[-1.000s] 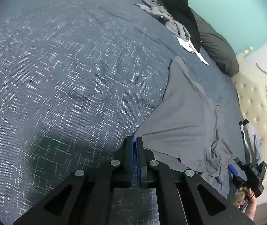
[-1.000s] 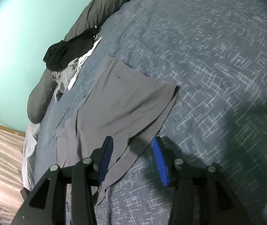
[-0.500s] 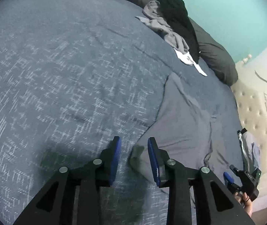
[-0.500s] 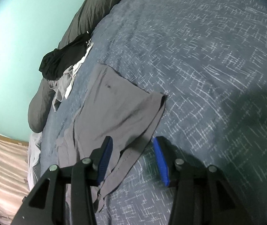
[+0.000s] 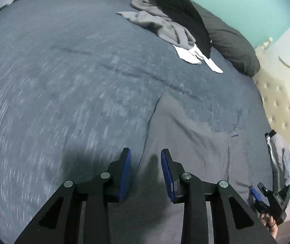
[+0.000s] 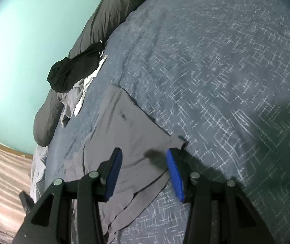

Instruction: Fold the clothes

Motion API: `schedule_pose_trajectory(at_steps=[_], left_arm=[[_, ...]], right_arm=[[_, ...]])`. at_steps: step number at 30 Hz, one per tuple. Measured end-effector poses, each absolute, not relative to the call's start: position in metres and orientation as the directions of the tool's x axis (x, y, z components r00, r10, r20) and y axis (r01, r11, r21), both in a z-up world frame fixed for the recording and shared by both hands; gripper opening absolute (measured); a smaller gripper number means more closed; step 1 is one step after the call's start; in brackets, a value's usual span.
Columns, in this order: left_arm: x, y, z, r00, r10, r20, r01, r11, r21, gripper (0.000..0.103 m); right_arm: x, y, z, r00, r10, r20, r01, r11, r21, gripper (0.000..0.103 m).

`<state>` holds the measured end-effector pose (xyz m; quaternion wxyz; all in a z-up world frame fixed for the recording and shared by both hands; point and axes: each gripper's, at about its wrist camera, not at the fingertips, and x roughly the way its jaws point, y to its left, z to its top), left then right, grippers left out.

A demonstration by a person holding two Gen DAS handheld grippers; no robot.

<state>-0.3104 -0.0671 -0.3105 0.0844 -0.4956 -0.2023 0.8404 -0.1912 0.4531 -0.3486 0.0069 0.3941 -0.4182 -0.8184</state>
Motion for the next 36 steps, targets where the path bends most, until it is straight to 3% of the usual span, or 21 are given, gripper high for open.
schedule_pose_trajectory(at_steps=[11, 31, 36], left_arm=[[-0.368, -0.053, -0.314, -0.463, 0.305, -0.832, 0.078, -0.921, -0.381, 0.033], [-0.395, -0.04, -0.322, -0.449, 0.352, -0.821, 0.067, -0.903, -0.424, 0.032], [-0.397, -0.035, -0.319, -0.453, 0.338, -0.825, 0.043, -0.916, -0.399, 0.013]], right_arm=[[-0.198, 0.461, -0.348, -0.687, -0.341, -0.642, -0.283, -0.688, 0.668, 0.046], [-0.201, 0.466, -0.352, -0.687, -0.34, -0.642, -0.285, -0.687, 0.669, 0.046], [-0.202, 0.466, -0.353, -0.687, -0.342, -0.642, -0.285, -0.685, 0.67, 0.046]])
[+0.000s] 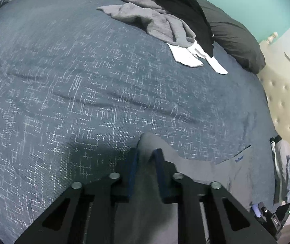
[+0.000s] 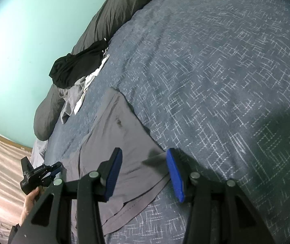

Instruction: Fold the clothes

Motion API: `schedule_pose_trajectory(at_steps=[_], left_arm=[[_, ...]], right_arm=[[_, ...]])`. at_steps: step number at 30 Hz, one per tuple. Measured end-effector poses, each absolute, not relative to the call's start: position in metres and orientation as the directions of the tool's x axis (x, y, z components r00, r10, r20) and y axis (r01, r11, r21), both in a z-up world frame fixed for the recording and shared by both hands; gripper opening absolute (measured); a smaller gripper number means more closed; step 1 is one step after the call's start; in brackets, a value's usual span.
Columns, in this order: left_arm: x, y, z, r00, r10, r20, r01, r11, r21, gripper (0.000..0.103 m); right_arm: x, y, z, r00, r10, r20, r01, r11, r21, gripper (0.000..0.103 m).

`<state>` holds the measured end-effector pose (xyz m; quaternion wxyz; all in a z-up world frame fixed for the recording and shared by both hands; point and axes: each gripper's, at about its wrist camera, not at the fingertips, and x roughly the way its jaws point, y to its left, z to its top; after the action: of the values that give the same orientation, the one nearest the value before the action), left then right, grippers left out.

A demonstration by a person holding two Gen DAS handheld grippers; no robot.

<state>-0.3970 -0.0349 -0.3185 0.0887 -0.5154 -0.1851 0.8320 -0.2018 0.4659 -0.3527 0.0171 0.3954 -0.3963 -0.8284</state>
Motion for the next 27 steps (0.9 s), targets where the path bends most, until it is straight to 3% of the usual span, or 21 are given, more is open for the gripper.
schedule_pose_trajectory(at_steps=[9, 27], left_arm=[[-0.396, -0.035, -0.307, -0.484, 0.314, -0.817, 0.029, -0.927, -0.374, 0.003], [-0.407, -0.041, -0.324, -0.453, 0.301, -0.839, 0.07, -0.926, -0.37, 0.003]], right_arm=[[-0.201, 0.471, -0.354, -0.692, -0.332, -0.641, -0.298, -0.677, 0.673, 0.046], [-0.197, 0.481, -0.356, -0.687, -0.281, -0.67, -0.34, -0.691, 0.638, 0.046]])
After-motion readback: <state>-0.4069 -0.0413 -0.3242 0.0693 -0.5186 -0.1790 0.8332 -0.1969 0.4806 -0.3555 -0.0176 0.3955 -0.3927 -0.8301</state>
